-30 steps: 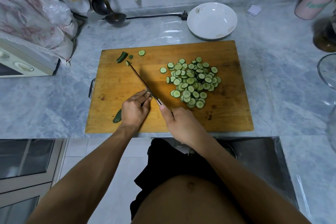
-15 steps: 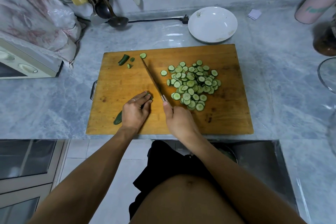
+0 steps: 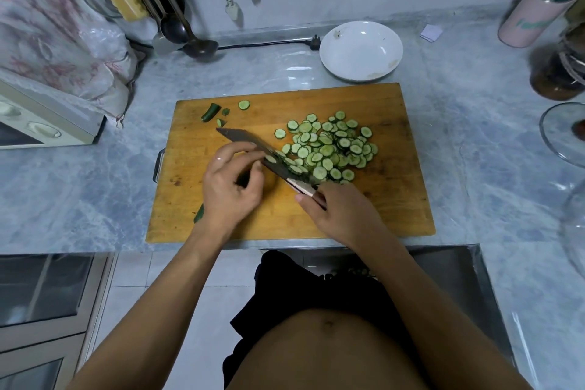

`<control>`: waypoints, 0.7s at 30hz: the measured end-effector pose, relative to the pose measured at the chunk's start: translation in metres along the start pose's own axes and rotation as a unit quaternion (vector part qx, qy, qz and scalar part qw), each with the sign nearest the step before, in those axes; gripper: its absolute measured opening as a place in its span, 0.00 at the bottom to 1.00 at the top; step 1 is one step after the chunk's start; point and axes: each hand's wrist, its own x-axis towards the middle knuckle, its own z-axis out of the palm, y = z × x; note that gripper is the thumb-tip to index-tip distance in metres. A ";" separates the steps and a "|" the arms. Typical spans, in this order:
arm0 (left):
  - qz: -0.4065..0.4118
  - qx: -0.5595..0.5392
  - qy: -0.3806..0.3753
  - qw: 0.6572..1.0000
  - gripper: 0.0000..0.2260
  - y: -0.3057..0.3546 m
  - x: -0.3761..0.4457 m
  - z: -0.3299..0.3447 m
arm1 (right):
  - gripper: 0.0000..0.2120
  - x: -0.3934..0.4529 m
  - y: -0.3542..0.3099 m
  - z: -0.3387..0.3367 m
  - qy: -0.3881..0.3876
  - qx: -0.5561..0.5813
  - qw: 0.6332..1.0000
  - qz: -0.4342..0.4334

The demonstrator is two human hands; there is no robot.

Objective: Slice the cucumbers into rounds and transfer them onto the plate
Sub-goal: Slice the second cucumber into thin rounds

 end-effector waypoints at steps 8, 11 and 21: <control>-0.061 0.074 -0.419 0.903 0.18 0.008 0.028 0.001 | 0.23 -0.008 0.001 -0.002 0.000 -0.162 0.984 -0.072; -0.102 0.064 -0.513 0.850 0.23 0.009 0.038 0.007 | 0.23 -0.010 0.005 -0.004 0.000 -0.164 0.984 -0.074; -0.117 0.028 -0.431 0.894 0.11 0.007 0.072 0.006 | 0.23 -0.022 0.018 -0.015 0.022 -0.143 0.986 -0.077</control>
